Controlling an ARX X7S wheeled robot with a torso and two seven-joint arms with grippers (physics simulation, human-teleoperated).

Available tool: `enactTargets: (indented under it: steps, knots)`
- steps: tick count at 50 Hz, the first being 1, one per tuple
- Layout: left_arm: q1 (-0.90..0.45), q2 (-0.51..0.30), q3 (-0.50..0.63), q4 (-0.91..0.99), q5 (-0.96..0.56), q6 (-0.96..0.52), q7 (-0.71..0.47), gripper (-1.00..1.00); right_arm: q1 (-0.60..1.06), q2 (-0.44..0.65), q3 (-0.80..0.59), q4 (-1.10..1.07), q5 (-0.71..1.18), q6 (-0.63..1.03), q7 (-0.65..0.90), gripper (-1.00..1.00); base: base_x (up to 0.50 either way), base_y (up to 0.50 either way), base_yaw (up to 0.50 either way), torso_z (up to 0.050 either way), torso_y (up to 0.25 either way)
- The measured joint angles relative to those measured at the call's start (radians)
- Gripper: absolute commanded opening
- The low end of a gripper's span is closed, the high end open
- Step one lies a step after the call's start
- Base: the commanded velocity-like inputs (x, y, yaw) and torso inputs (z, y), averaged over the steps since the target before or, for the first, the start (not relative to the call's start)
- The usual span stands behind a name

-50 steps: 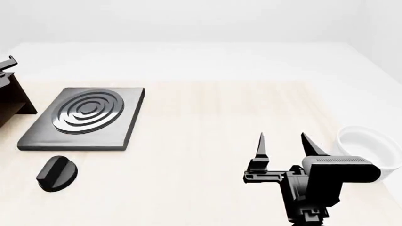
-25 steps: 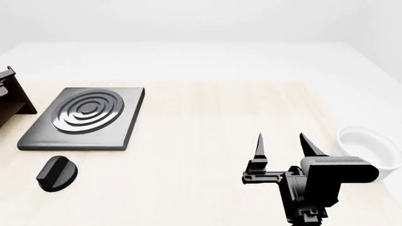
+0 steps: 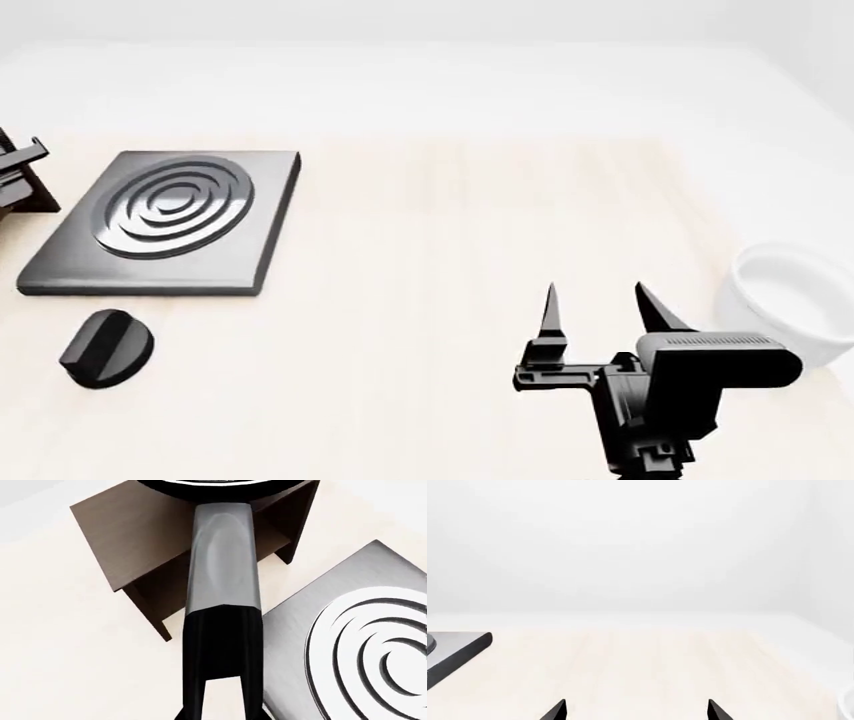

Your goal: Put the frying pan on top of the cabinet.

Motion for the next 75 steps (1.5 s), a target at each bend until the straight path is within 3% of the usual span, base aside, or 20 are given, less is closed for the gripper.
enactTargets:
  steps: [36,54,55,75]
  knots:
    - [0.004,-0.016,-0.079,0.0,0.003,0.039,-0.051,-1.0,0.002,0.008,-0.01,0.003,0.006,-0.006,0.009,1.0,0.0,0.0,0.0,0.0,-0.002]
    - [0.011,-0.019,-0.107,0.0,-0.013,0.054,-0.074,-1.0,0.003,0.012,-0.016,0.002,0.008,-0.007,0.015,1.0,0.0,0.0,0.0,-0.001,-0.098]
    - [0.011,-0.019,-0.108,0.0,-0.014,0.055,-0.075,1.0,0.003,0.013,-0.016,0.002,0.008,-0.007,0.015,1.0,0.0,0.0,0.0,0.0,0.0]
    - [-0.01,-0.018,-0.062,0.0,0.01,0.087,-0.049,1.0,0.004,0.017,-0.022,0.003,0.012,-0.01,0.019,1.0,0.0,0.0,0.0,0.0,0.2]
